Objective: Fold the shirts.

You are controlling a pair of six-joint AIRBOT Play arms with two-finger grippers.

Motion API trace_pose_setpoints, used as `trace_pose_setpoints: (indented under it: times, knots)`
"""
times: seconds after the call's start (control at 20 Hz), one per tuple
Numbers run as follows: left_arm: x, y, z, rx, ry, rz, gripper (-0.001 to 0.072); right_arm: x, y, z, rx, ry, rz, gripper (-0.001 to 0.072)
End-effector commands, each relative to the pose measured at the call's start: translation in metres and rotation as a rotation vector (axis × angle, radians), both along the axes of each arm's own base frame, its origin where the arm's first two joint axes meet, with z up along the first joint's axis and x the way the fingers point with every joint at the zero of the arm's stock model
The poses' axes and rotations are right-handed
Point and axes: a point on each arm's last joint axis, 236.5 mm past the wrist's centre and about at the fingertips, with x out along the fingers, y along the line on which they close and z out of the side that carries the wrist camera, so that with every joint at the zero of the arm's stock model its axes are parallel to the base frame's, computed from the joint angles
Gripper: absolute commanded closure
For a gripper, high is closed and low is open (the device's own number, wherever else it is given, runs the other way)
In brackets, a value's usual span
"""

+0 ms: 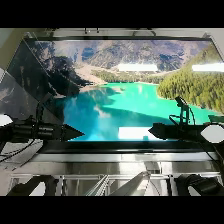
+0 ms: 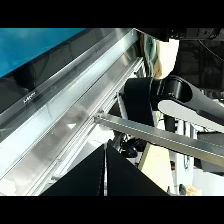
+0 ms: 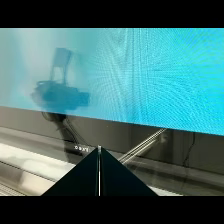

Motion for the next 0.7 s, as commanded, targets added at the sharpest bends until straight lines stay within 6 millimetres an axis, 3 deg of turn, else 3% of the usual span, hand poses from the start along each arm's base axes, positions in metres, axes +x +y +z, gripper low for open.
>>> trace_pose_setpoints:
  times: [0.0, 0.35, 0.45, 0.55, 0.6, 0.65]
  knots:
    - [0.0, 0.0, 0.0, 0.001, 0.0, -0.001, 0.0688, 0.0, 0.0, 0.0, 0.0, 0.0, 0.001, 0.0696]
    - [0.008, 0.006, 0.003, 0.011, 0.035, 0.049, 0.0689, 0.0, 0.0, 0.0, 0.0, 0.0, 0.001, 0.0696]
    - [0.037, 0.036, 0.012, 0.085, 0.0, 0.153, 0.0688, 0.0, 0.0, 0.0, 0.0, 0.0, 0.001, 0.0696]
    - [0.086, 0.093, 0.027, 0.19, -0.108, 0.358, 0.0687, 0.0, 0.0, 0.0, 0.0, 0.0, 0.001, 0.0696]
    - [0.11, 0.129, 0.04, 0.225, -0.167, 0.493, 0.0553, 0.0, 0.0, 0.0, 0.0, 0.0, 0.001, 0.0696]
    - [0.128, 0.166, 0.052, 0.256, -0.209, 0.625, 0.0295, 0.0, 0.0, 0.0, 0.0, 0.0, 0.001, 0.0696]
